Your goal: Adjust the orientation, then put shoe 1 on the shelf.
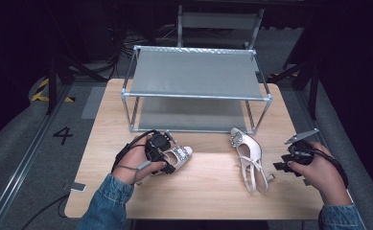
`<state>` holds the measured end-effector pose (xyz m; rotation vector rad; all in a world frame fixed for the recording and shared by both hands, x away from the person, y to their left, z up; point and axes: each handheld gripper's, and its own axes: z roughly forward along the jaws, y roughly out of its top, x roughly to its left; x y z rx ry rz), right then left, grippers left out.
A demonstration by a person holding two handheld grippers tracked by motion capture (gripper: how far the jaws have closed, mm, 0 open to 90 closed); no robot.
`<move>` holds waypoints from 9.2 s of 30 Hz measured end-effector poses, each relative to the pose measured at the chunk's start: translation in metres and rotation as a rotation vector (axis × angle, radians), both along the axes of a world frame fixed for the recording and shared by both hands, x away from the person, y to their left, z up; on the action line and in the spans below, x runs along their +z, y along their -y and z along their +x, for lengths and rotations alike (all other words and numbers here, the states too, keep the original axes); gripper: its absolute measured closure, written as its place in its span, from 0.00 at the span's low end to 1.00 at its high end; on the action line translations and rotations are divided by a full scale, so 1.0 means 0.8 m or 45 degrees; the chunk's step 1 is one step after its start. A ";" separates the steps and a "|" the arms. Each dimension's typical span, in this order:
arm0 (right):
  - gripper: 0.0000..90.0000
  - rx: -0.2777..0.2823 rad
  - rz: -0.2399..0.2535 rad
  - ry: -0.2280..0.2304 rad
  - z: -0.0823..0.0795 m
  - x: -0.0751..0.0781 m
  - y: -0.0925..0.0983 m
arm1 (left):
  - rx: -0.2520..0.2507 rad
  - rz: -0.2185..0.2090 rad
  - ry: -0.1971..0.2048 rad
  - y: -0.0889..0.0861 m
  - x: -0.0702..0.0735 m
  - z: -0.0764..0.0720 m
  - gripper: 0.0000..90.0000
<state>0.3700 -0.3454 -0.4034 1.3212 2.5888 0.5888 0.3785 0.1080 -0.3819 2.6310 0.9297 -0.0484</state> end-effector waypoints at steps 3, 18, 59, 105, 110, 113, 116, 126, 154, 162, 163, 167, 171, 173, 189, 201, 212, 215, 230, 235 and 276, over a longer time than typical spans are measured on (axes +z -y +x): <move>0.55 0.002 0.004 0.009 0.002 0.002 -0.002 | 0.028 -0.009 0.031 -0.006 0.006 -0.004 0.27; 0.54 0.051 0.003 0.009 0.012 0.000 -0.015 | 0.108 0.072 0.018 -0.039 -0.006 -0.021 0.20; 0.52 0.051 0.006 0.003 0.011 -0.004 -0.014 | 0.232 0.078 -0.111 -0.041 -0.043 -0.004 0.45; 0.52 -0.005 -0.002 0.012 -0.019 -0.012 0.010 | 0.630 -0.173 0.124 0.001 -0.047 0.118 0.45; 0.51 0.016 -0.006 0.026 -0.019 -0.011 0.005 | 0.706 -0.140 0.123 0.011 -0.055 0.128 0.44; 0.50 0.041 -0.006 0.053 -0.019 -0.010 0.003 | 0.729 -0.125 0.127 0.014 -0.059 0.130 0.43; 0.50 0.046 -0.003 0.068 -0.019 -0.008 0.002 | 0.710 -0.103 0.133 0.017 -0.060 0.129 0.40; 0.47 0.069 -0.010 0.065 -0.015 -0.010 -0.004 | 0.611 -0.145 0.263 0.009 -0.028 0.108 0.24; 0.47 0.122 0.002 0.058 0.001 -0.010 -0.025 | 0.373 -0.067 0.162 -0.063 -0.005 0.031 0.61; 0.47 0.107 0.008 0.047 0.000 -0.013 -0.022 | 0.331 -0.060 0.084 -0.059 -0.033 0.044 0.64; 0.47 0.107 0.003 0.052 0.000 -0.013 -0.021 | 0.331 -0.067 0.078 -0.057 -0.036 0.045 0.63; 0.47 0.092 0.007 0.038 -0.002 -0.015 -0.018 | 0.298 -0.093 0.097 -0.049 -0.049 0.051 0.58; 0.47 0.088 0.011 0.035 -0.004 -0.016 -0.016 | 0.281 -0.136 0.122 -0.043 -0.059 0.056 0.61; 0.47 0.088 0.006 0.038 -0.006 -0.016 -0.015 | 0.263 -0.150 0.141 -0.041 -0.065 0.060 0.64; 0.48 0.055 0.023 0.049 -0.012 -0.019 -0.006 | 0.296 -0.215 0.232 -0.027 -0.074 0.073 0.82; 0.48 0.033 0.038 0.067 -0.019 -0.019 0.000 | 0.353 -0.227 0.208 -0.009 -0.057 0.077 0.84; 0.48 0.000 0.038 0.056 -0.027 -0.023 0.011 | 0.301 -0.274 0.226 0.027 -0.048 0.089 0.87; 0.48 -0.004 0.036 0.054 -0.028 -0.023 0.013 | 0.301 -0.288 0.235 0.035 -0.047 0.095 0.87; 0.49 0.016 0.044 0.051 -0.025 -0.025 0.010 | 0.344 -0.332 0.341 0.050 -0.057 0.130 0.86; 0.49 0.014 0.047 0.051 -0.026 -0.025 0.010 | 0.357 -0.320 0.367 0.054 -0.064 0.145 0.86; 0.48 0.065 0.039 0.084 -0.016 -0.012 -0.006 | 0.382 -0.283 0.447 0.039 -0.019 0.085 0.54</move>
